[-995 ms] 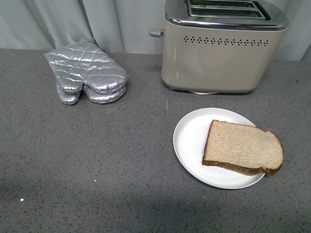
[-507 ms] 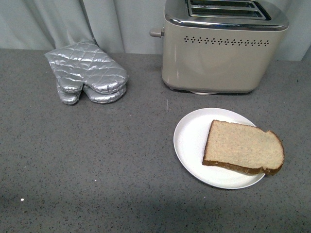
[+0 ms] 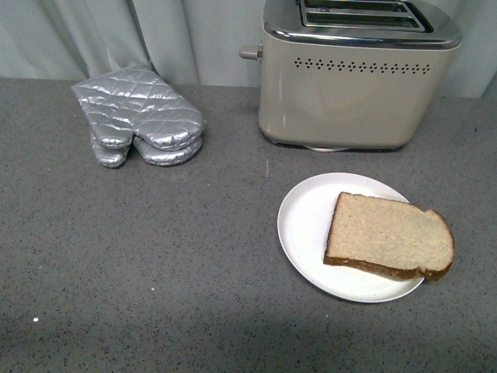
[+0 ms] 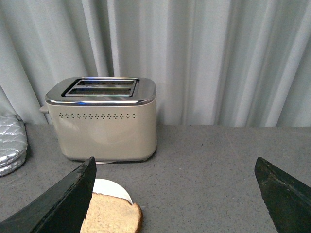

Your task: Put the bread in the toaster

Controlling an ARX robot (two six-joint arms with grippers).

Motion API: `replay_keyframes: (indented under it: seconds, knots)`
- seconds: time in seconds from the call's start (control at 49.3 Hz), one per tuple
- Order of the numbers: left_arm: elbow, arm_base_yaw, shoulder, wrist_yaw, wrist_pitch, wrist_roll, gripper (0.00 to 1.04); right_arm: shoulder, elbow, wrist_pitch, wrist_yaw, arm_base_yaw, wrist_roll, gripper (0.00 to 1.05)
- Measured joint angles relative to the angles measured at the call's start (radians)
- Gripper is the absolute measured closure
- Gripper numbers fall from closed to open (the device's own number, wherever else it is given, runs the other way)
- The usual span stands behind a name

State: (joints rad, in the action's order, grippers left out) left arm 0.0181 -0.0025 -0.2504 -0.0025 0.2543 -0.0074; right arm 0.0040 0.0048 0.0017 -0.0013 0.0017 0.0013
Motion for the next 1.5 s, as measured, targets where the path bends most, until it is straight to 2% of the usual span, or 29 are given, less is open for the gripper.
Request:
replay_keyframes:
  seconds: [0.264,0.386,0.589,0.629,0.69,0.731,0.771,0.934,1.076,1.157,1.279,1.502]
  knots:
    - [0.000,0.000,0.077,0.000,-0.077,0.000,1.01,0.000,0.000,0.000,0.000,0.000,0.000,0.10]
    - [0.000,0.000,0.219,0.003,-0.244,0.000,1.01,0.000,0.000,0.000,0.000,0.000,0.000,0.10]
    - [0.000,0.000,0.245,0.003,-0.252,0.000,1.01,0.000,0.000,0.000,0.000,0.000,0.000,0.10]
    - [0.000,0.000,0.245,0.003,-0.252,0.000,0.96,0.000,0.000,0.000,0.000,0.000,0.000,0.10]
    - [0.000,0.000,0.245,0.003,-0.252,0.000,0.84,0.002,0.001,-0.003,0.010,0.001,-0.005,0.10]
    - [0.000,0.000,0.245,0.003,-0.252,0.000,0.75,0.055,0.038,-0.096,0.097,0.020,-0.042,0.10]
    - [0.000,0.000,0.245,0.002,-0.252,0.000,0.66,0.164,0.068,-0.127,0.127,0.017,-0.058,0.10]
    - [0.000,0.000,0.246,0.003,-0.253,0.000,0.32,0.658,0.153,0.104,0.004,-0.091,0.017,0.10]
    - [0.000,0.000,0.246,0.002,-0.253,0.000,0.07,1.035,0.264,0.203,-0.083,-0.126,0.095,0.10]
    - [0.000,0.000,0.246,0.003,-0.253,0.002,0.07,1.254,0.330,0.258,-0.111,-0.125,0.138,0.10]
    - [0.000,0.000,0.246,0.003,-0.253,0.002,0.07,1.467,0.415,0.251,-0.194,-0.103,0.193,0.10]
    - [0.000,0.000,0.246,0.002,-0.253,0.002,0.07,1.653,0.510,0.222,-0.206,-0.071,0.216,0.10]
